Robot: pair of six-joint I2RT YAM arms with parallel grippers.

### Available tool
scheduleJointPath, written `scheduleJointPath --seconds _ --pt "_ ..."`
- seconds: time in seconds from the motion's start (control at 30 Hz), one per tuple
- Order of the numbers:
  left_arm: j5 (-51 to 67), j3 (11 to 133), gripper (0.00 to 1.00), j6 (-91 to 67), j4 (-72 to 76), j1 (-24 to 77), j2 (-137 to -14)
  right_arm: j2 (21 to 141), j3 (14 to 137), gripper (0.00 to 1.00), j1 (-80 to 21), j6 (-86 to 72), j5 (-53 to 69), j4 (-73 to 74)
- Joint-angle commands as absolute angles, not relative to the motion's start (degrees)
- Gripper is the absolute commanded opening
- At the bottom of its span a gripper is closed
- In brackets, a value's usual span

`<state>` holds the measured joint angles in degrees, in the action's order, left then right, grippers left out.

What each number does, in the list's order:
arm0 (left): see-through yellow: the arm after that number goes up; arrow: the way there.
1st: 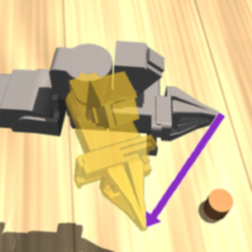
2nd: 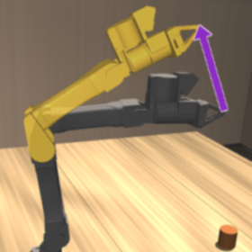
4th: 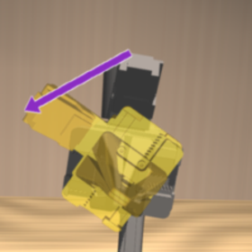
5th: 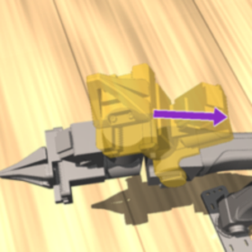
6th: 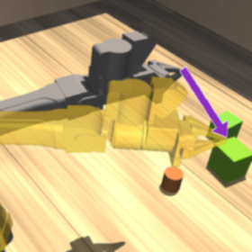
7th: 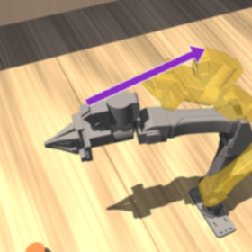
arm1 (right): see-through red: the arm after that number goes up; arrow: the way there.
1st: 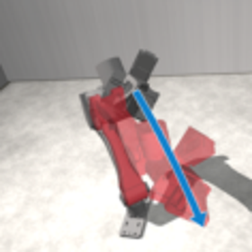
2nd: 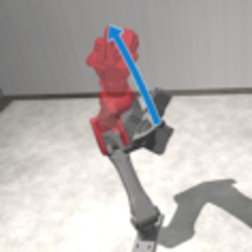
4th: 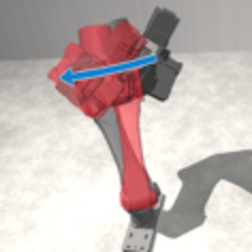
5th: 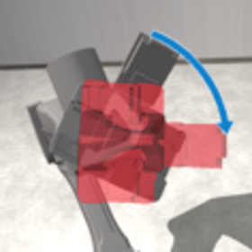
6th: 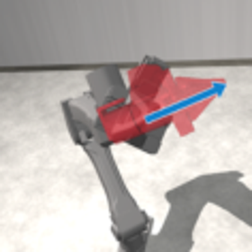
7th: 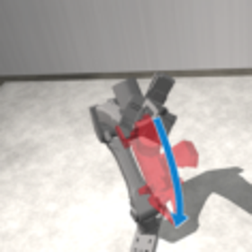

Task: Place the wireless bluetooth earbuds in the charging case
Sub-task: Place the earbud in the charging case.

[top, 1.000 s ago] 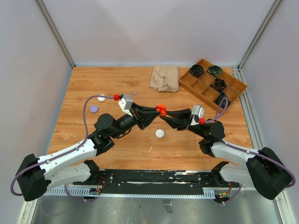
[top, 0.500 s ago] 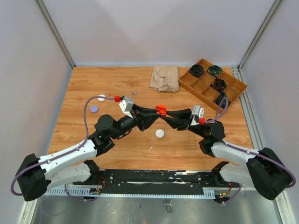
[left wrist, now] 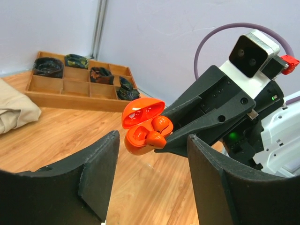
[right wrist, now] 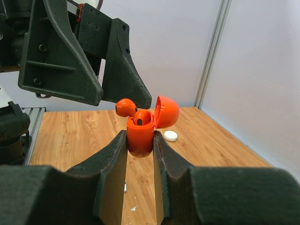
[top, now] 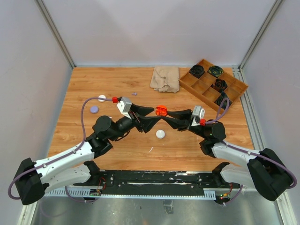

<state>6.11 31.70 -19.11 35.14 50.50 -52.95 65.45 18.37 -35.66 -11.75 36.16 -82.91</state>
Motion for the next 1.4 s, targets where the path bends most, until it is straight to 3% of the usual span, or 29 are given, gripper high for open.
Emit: scheduleJointPath --seconds 0.0,0.3,1.0,1.17,1.37 --pt "3.29 33.2 0.67 -18.3 31.55 51.06 -51.34 65.04 18.72 0.01 -37.07 -10.9 35.81 -87.0" --pt "1.87 34.86 0.72 -18.19 29.6 51.06 -52.85 65.13 18.72 0.01 -37.07 -10.87 35.77 -86.96" --pt "-6.83 35.57 0.68 -19.54 23.85 50.74 -51.73 64.7 17.97 0.01 -37.09 -10.8 35.82 -86.56" --pt "-2.29 35.99 0.69 -21.99 21.75 48.37 -50.63 64.49 17.78 0.01 -36.95 -10.52 36.16 -84.73" --pt "11.23 36.13 0.76 -27.88 20.39 41.26 -48.27 64.37 17.96 0.01 -36.66 -10.03 36.77 -81.52"
